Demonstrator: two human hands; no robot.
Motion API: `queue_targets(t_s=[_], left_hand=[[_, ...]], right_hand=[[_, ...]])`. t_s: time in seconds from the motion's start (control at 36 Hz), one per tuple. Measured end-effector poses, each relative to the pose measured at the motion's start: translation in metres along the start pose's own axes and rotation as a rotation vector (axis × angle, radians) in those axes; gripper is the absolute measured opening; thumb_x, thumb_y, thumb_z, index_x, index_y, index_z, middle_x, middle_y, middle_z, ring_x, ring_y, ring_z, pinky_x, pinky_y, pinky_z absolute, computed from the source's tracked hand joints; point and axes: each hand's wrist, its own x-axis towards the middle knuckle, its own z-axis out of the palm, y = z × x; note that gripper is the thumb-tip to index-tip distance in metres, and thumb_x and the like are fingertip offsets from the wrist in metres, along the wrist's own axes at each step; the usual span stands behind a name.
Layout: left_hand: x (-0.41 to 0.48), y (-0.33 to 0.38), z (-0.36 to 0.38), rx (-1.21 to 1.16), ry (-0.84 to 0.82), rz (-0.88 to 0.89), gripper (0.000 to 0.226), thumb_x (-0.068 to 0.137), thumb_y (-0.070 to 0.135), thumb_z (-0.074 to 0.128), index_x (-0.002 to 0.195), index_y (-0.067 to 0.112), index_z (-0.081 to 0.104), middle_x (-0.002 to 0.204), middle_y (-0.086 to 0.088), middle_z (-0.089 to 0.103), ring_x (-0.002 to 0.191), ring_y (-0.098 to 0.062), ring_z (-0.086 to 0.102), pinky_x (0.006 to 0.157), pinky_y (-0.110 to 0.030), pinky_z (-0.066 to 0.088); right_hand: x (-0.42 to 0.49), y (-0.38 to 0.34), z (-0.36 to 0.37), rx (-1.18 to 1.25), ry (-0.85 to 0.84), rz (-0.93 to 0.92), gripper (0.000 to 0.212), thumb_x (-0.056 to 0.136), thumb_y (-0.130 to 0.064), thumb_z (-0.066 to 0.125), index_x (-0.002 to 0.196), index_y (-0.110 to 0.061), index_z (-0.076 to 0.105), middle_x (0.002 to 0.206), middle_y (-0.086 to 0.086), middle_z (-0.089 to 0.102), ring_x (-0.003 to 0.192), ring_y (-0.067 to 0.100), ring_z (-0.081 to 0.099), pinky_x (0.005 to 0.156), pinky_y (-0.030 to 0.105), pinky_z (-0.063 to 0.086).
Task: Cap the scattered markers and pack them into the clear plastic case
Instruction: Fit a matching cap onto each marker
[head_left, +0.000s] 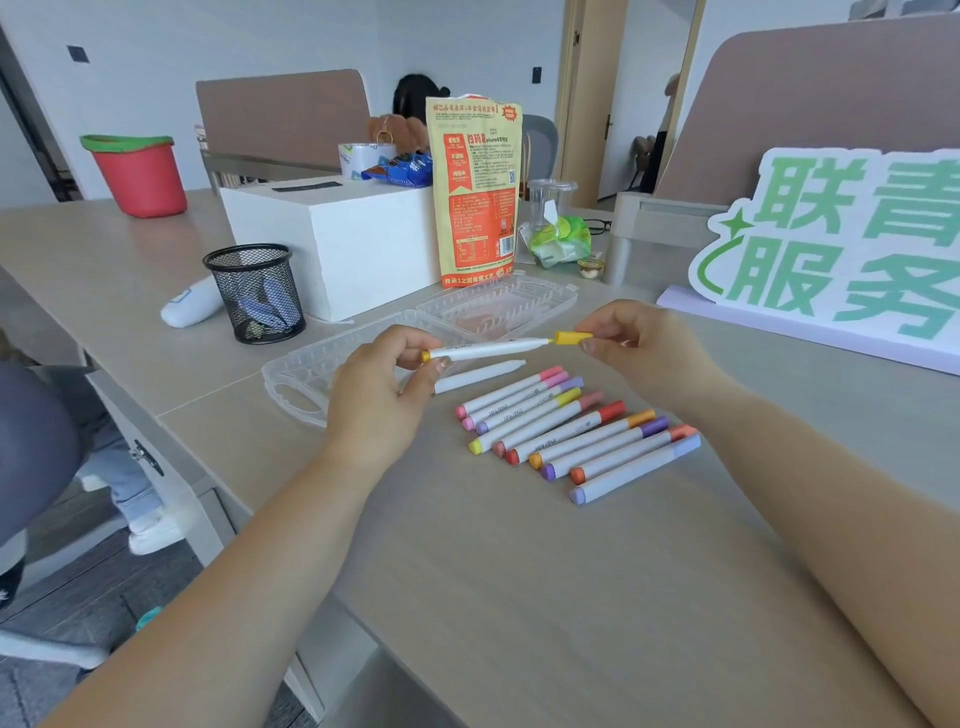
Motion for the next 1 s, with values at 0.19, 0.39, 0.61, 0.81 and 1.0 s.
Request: queue_targets(t_s=[0.19, 0.39, 0.61, 0.81, 1.0], left_hand=[[0.000, 0.001, 0.000, -0.002, -0.006, 0.013, 0.009, 0.088, 0.020, 0.065, 0.096, 0.025, 0.064, 0.083, 0.014, 0.063, 0.089, -0.004, 0.057, 0.077, -0.018, 0.037], [-0.001, 0.001, 0.001, -0.036, -0.004, 0.007, 0.007, 0.089, 0.024, 0.064, 0.095, 0.026, 0.066, 0.081, 0.009, 0.067, 0.087, -0.006, 0.061, 0.078, -0.022, 0.041], [0.001, 0.001, -0.001, -0.063, -0.011, 0.007, 0.009, 0.085, 0.023, 0.067, 0.085, 0.032, 0.068, 0.076, 0.012, 0.068, 0.080, -0.008, 0.063, 0.081, -0.033, 0.048], [0.002, 0.002, 0.000, -0.042, -0.024, 0.006, 0.004, 0.080, 0.035, 0.066, 0.082, 0.036, 0.069, 0.075, 0.009, 0.069, 0.079, -0.011, 0.063, 0.080, -0.036, 0.049], [0.004, 0.003, 0.006, 0.273, 0.046, -0.019, 0.006, 0.085, 0.039, 0.066, 0.083, 0.035, 0.069, 0.088, 0.013, 0.068, 0.094, -0.009, 0.059, 0.090, -0.030, 0.029]], right_hand=[[-0.001, -0.002, 0.002, -0.005, -0.010, -0.004, 0.009, 0.088, -0.012, 0.065, 0.093, -0.020, 0.068, 0.092, 0.000, 0.066, 0.062, -0.008, 0.051, 0.055, 0.002, 0.035], [-0.004, -0.012, 0.009, 0.046, -0.030, -0.019, 0.009, 0.088, -0.012, 0.065, 0.093, -0.016, 0.070, 0.084, -0.004, 0.067, 0.058, -0.011, 0.052, 0.055, 0.002, 0.036], [-0.007, -0.014, 0.012, 0.071, -0.021, -0.008, 0.014, 0.087, -0.011, 0.065, 0.082, -0.022, 0.072, 0.078, -0.002, 0.068, 0.064, 0.000, 0.054, 0.060, 0.010, 0.041], [-0.008, -0.014, 0.011, 0.070, -0.013, -0.001, 0.014, 0.087, -0.011, 0.065, 0.081, -0.022, 0.073, 0.077, -0.004, 0.069, 0.064, 0.002, 0.055, 0.058, 0.010, 0.042], [-0.002, -0.009, 0.013, 0.046, -0.038, 0.048, 0.015, 0.090, -0.017, 0.063, 0.090, -0.028, 0.073, 0.086, -0.009, 0.071, 0.069, 0.006, 0.063, 0.065, 0.026, 0.058]])
